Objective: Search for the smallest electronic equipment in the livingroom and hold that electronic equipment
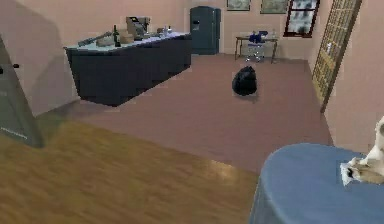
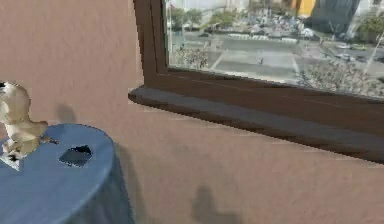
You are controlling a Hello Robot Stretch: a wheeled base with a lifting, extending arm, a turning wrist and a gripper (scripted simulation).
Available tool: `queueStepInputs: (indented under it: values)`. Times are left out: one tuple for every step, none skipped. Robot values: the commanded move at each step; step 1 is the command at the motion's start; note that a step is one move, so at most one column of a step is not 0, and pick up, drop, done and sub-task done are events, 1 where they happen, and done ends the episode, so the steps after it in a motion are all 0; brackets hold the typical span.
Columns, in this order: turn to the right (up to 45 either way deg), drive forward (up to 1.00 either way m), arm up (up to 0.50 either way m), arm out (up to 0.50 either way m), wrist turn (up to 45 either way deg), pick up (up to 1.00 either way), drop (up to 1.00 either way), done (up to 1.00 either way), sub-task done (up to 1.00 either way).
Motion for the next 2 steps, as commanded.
queueStepInputs:
  values:
    - [-33.0,0.0,0.0,0.0,0.0,0.0,0.0,0.0,0.0]
    - [0.0,0.0,0.5,0.0,0.0,0.0,0.0,0.0,0.0]
